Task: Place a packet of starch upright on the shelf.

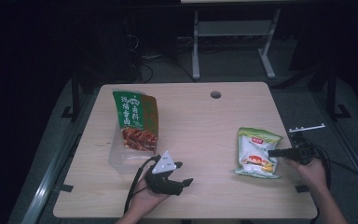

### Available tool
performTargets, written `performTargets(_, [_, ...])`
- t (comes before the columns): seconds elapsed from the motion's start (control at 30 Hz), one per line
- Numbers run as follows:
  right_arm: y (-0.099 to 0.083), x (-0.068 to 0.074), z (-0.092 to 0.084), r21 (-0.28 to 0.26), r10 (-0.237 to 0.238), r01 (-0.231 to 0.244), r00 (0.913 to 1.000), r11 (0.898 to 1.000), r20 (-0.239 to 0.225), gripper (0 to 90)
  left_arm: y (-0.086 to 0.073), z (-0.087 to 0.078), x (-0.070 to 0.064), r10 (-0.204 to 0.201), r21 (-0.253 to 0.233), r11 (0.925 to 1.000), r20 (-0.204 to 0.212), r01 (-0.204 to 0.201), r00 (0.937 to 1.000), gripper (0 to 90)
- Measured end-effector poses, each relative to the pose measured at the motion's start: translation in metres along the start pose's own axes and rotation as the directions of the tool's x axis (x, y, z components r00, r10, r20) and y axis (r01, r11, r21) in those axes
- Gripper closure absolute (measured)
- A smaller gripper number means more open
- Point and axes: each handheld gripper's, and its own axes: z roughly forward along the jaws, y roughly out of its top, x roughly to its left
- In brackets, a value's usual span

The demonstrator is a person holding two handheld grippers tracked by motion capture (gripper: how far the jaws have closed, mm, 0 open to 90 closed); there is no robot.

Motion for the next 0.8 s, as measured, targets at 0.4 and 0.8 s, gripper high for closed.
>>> performTargets(0.4, [0.002,0.037,-0.015,-0.031,-0.143,0.147,0.9854,0.989,0.092,89.3,0.001,-0.001,0.002,-0.019,-0.011,0.9998,0.002,0.019,0.9998,32.2])
performTargets(0.8, [0.003,0.091,-0.041,-0.139,-0.282,0.291,0.9559,0.947,0.083,89.5,0.010,0.008,0.000,-0.063,-0.035,0.9973,0.053,0.065,0.9966,30.9])
